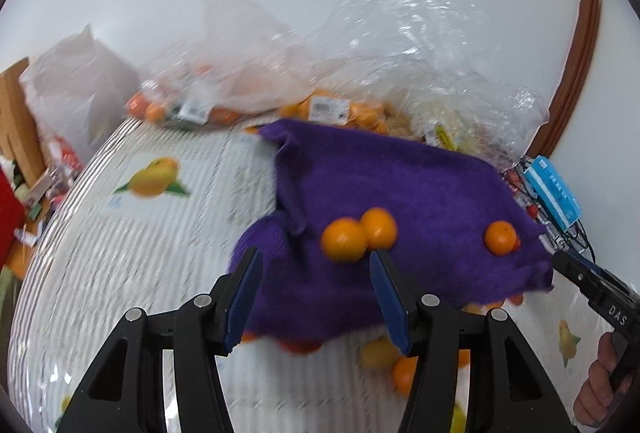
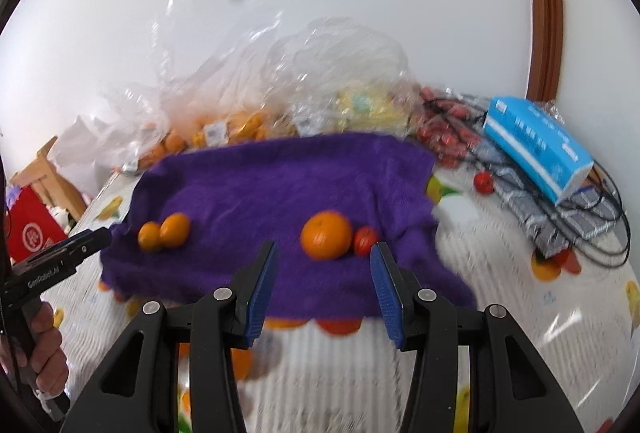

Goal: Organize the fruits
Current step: 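Withdraw both open tools from the towel back toward the loose fruit, then grasp a large orange with the right tool while the left tool grasps a yellow-green fruit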

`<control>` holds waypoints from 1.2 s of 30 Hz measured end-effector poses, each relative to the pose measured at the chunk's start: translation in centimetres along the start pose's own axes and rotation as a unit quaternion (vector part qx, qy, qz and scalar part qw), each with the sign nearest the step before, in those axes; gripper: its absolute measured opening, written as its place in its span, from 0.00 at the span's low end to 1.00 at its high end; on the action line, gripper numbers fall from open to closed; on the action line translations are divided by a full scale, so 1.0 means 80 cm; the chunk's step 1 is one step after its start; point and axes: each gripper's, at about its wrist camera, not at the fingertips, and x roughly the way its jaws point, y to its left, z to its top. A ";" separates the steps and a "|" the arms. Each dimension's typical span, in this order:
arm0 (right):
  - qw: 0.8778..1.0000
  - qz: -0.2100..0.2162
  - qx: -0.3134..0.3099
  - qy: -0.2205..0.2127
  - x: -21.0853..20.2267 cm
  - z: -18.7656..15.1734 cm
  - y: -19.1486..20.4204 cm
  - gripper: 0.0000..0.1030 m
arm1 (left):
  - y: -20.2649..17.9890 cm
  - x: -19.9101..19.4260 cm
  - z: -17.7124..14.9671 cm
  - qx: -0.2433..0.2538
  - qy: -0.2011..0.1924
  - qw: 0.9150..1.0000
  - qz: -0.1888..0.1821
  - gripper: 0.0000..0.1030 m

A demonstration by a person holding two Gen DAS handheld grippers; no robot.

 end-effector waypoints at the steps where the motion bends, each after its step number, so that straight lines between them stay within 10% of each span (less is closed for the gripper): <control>1: 1.000 0.004 0.000 0.005 0.000 -0.005 0.003 0.46 | 0.005 -0.003 -0.005 -0.003 0.002 1.000 0.001 0.52; 15: 0.995 0.063 -0.027 0.069 0.007 -0.063 0.068 0.50 | 0.046 -0.044 -0.052 -0.021 0.019 1.000 0.005 0.52; 36: 0.993 0.037 -0.058 0.099 0.046 -0.074 0.083 0.43 | 0.034 -0.050 -0.069 -0.002 0.046 0.999 0.002 0.53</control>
